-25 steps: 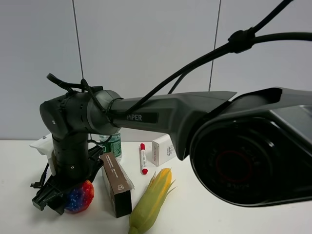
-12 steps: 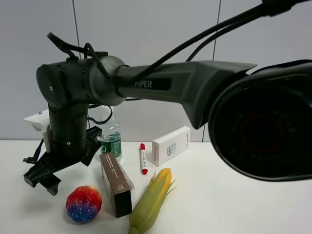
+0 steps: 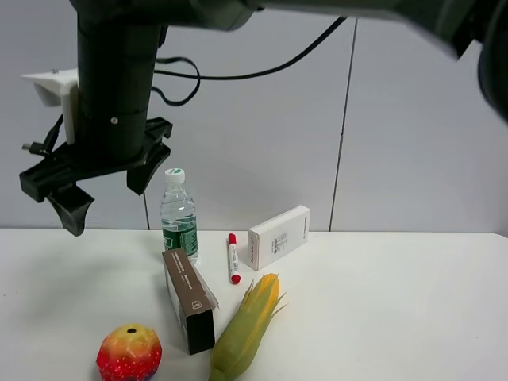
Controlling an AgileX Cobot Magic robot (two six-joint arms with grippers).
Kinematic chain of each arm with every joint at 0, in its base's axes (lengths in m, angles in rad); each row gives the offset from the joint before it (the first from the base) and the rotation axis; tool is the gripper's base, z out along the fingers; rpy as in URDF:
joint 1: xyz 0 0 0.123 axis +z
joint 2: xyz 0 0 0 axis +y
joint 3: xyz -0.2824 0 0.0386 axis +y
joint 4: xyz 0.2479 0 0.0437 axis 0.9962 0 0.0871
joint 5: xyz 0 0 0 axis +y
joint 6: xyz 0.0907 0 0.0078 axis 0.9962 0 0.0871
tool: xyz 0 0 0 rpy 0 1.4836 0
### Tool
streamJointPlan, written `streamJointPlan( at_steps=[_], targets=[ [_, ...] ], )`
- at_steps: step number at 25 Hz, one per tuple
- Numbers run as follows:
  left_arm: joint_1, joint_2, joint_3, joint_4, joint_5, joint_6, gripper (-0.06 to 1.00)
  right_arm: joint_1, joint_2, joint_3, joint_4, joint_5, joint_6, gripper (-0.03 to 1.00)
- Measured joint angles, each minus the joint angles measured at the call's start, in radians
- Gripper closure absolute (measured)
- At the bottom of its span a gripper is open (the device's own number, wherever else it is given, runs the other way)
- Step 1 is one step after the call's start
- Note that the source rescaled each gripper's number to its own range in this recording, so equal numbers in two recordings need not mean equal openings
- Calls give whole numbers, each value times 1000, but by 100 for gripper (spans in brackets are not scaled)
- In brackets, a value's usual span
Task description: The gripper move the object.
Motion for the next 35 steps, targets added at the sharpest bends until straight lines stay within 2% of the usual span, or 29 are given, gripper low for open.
streamJointPlan(
  at_steps=[11, 14, 21, 26, 30, 35],
  targets=[
    [0, 0, 0, 0, 0, 0, -6, 0, -121, 4, 1, 11, 9, -3],
    [0, 0, 0, 0, 0, 0, -6, 0, -147, 63, 1, 10, 21, -3],
    [0, 0, 0, 0, 0, 0, -6, -1, -240, 339, 1, 13, 63, -3],
    [0, 0, 0, 0, 0, 0, -6, -32, -396, 589, 1, 3, 119, -3],
    [0, 0, 0, 0, 0, 0, -6, -88, -578, 804, 1, -73, 137, -3],
    [0, 0, 0, 0, 0, 0, -6, -229, -849, 1056, -3, -161, 161, -3]
  ],
)
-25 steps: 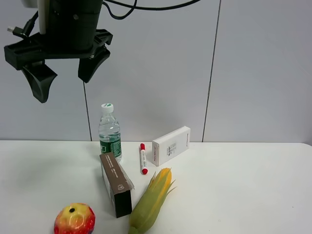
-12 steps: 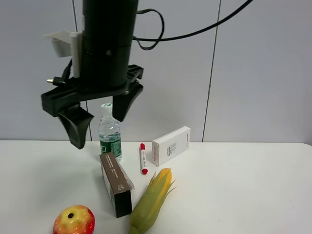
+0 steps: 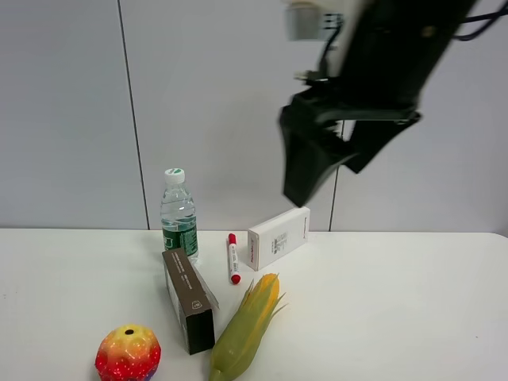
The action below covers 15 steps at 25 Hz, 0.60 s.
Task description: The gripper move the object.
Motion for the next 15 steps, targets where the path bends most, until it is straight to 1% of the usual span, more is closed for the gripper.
streamJointPlan(
  at_steps=[7, 8, 11, 15],
  targets=[
    [0, 0, 0, 0, 0, 0, -6, -270, -391, 363, -4, -81, 0, -3],
    [0, 0, 0, 0, 0, 0, -6, -343, -507, 440, -4, -87, 0, -3],
    [0, 0, 0, 0, 0, 0, -6, -447, -712, 537, -1, -87, 30, -3],
    [0, 0, 0, 0, 0, 0, -6, -545, -969, 651, 3, -84, 80, -3]
  ],
)
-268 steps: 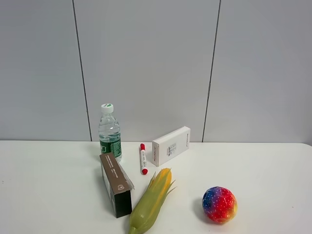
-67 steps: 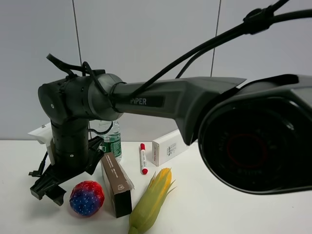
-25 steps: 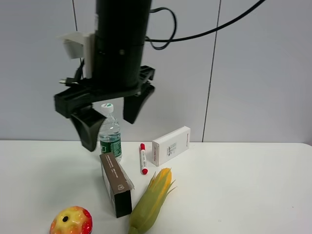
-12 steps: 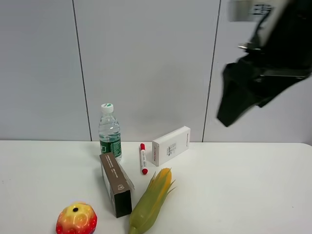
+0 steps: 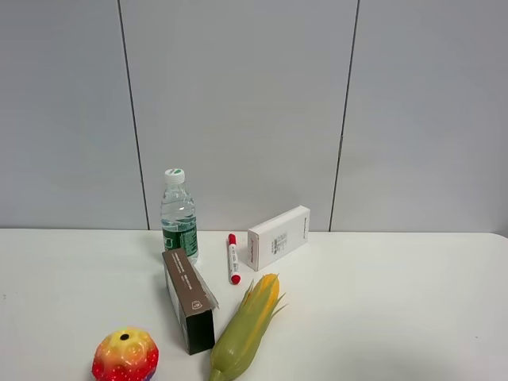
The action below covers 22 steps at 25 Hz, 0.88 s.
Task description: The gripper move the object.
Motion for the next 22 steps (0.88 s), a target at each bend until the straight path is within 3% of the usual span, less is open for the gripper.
streamJointPlan(
  at_steps=[4, 9, 13, 22],
  targets=[
    [0, 0, 0, 0, 0, 0, -6, -66, -240, 86, 0, 12, 8, -3],
    [0, 0, 0, 0, 0, 0, -6, -75, -430, 123, -2, 80, 17, -3],
    [0, 0, 0, 0, 0, 0, -6, -75, -482, 125, -8, 134, 17, -3],
    [0, 0, 0, 0, 0, 0, -6, -75, -505, 146, -19, 110, 17, -3]
  ],
)
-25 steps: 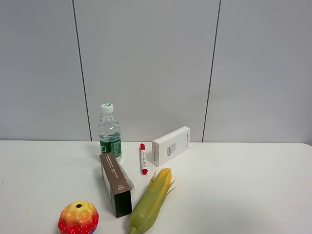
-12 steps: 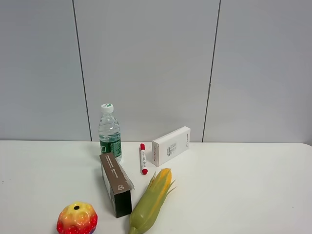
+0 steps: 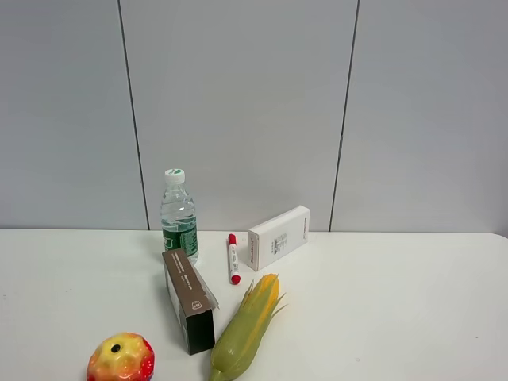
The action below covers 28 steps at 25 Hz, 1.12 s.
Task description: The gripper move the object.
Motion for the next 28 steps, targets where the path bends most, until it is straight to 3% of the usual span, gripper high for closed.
streamJointPlan(
  at_steps=[28],
  targets=[
    [0, 0, 0, 0, 0, 0, -6, 0, 0, 0, -6, -4, -2, -3]
  ],
)
